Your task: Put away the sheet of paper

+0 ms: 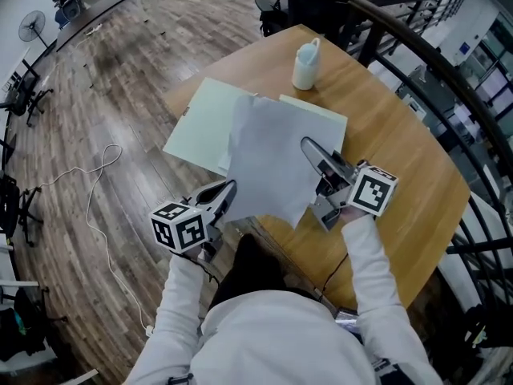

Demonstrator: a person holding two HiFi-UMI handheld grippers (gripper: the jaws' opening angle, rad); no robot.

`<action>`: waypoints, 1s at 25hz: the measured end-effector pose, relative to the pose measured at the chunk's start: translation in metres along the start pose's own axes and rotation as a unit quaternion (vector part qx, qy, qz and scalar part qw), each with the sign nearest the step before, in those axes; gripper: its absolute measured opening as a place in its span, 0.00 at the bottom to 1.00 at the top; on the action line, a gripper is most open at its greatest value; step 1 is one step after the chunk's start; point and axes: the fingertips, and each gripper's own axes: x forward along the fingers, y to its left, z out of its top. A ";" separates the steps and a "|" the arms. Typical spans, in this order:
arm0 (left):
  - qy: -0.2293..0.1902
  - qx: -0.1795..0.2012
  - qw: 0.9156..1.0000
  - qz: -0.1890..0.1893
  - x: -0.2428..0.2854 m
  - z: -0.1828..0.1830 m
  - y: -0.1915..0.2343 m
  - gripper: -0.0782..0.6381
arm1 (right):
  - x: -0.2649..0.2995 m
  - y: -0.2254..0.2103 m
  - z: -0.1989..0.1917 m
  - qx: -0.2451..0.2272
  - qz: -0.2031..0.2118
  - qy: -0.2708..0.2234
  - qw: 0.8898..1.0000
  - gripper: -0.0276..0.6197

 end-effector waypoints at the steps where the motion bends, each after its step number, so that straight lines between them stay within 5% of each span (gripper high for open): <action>1: 0.003 0.000 1.000 -0.004 0.005 0.005 0.004 0.13 | 0.004 -0.003 0.004 0.003 -0.001 -0.003 1.000 0.09; 14: 0.038 0.025 0.995 -0.084 0.070 0.064 0.050 0.13 | 0.057 -0.038 0.054 -0.036 -0.052 -0.014 0.998 0.09; 25: 0.062 0.032 0.989 -0.129 0.119 0.078 0.071 0.13 | 0.068 -0.073 0.077 -0.050 -0.068 -0.024 0.996 0.09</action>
